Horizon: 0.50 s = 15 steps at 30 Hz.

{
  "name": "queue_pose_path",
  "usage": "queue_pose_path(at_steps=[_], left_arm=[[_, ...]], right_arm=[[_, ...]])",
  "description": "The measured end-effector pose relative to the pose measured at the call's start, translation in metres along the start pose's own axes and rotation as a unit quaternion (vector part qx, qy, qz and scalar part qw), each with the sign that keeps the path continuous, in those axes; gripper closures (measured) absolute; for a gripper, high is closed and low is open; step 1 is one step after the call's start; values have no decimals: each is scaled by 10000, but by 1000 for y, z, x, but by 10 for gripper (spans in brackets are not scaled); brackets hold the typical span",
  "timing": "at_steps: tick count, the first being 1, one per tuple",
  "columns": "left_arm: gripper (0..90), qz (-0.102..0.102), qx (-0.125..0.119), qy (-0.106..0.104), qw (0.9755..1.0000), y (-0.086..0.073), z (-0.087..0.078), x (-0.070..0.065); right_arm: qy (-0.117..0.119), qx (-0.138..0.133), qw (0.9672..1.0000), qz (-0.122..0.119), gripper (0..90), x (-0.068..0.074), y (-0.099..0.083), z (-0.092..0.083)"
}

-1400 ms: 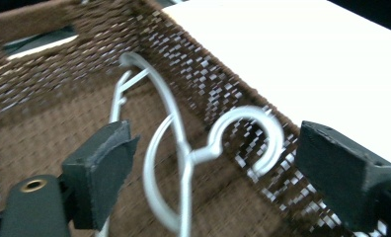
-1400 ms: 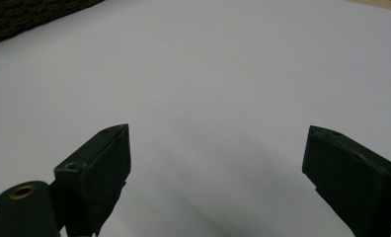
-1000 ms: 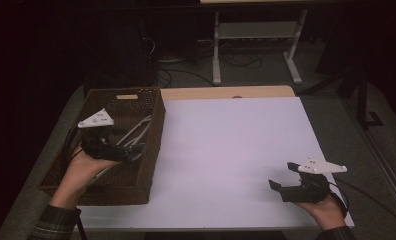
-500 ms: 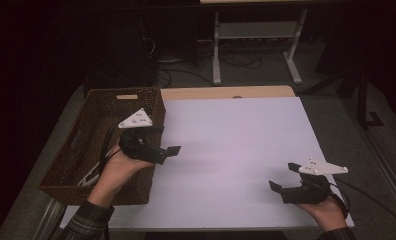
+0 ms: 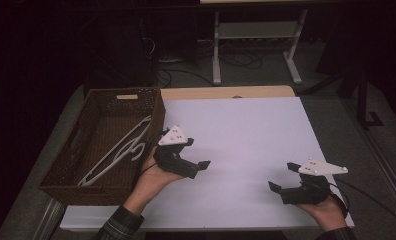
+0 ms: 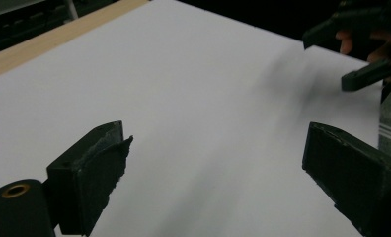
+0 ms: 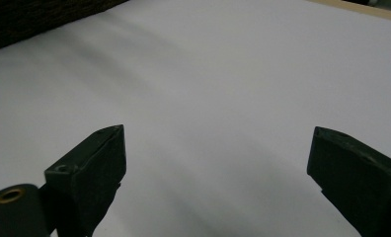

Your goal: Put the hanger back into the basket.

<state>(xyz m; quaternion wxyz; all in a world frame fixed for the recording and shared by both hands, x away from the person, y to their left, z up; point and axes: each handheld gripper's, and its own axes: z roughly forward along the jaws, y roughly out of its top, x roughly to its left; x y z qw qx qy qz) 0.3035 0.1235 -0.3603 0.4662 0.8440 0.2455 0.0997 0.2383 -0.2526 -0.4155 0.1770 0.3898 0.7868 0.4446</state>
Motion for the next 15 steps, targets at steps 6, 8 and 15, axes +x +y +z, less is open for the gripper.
queue_pose_path(at_steps=[6,8,15], left_arm=[[30,102,150,-90,9998,-19,14,-5],[29,71,130,-117,9998,-25,15,-5],[29,-174,124,-75,9997,-54,13,0]], right_arm=[[27,18,10000,-21,72,0,-1,1],[42,21,10000,-27,69,0,-1,2],[70,35,10000,-56,60,1,-4,5]])
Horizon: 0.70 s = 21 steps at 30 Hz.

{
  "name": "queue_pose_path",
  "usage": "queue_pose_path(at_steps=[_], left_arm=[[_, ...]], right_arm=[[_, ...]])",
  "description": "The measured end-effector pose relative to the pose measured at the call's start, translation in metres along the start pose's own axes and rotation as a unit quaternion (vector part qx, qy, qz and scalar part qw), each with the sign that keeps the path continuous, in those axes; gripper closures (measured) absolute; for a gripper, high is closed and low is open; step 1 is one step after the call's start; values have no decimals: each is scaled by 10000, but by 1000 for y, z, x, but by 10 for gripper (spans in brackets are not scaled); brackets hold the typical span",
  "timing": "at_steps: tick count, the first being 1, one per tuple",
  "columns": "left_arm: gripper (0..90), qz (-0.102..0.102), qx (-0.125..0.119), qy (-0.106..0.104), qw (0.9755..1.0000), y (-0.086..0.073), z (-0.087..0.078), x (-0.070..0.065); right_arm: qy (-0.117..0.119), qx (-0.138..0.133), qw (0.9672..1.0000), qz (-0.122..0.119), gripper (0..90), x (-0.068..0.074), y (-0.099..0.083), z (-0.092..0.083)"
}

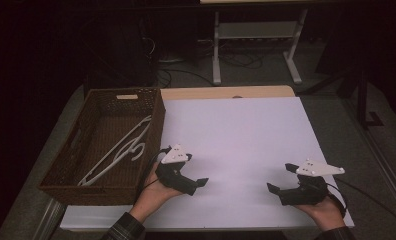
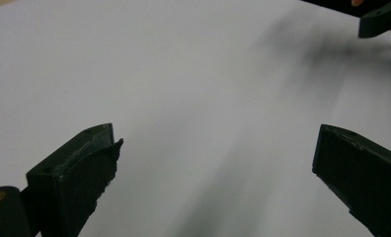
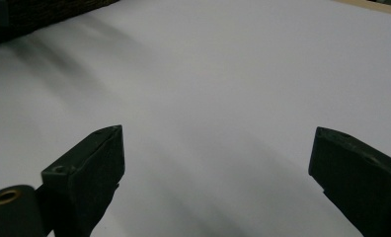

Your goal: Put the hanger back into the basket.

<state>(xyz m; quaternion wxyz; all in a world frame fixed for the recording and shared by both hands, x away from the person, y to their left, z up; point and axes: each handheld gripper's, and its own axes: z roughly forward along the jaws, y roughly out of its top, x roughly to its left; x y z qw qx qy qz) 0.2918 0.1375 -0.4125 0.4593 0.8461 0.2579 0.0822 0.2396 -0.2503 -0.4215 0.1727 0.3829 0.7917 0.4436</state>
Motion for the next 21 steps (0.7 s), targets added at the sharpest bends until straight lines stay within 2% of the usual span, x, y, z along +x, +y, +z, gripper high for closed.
queue_pose_path(at_steps=[2,4,7,11,21], left_arm=[[29,-9,38,63,10000,-6,0,3],[29,-27,24,41,10000,-9,0,5],[29,44,-62,55,10000,-9,-1,4],[29,7,-98,40,9999,-9,-2,5],[29,51,13,51,10000,-11,2,5]], right_arm=[[14,-4,10000,5,53,0,-1,1],[45,6,10000,-6,46,0,-2,3],[82,21,10000,-28,37,1,-2,5],[107,2,9999,-41,34,0,-2,6],[101,-12,9999,-71,29,0,-3,8]])
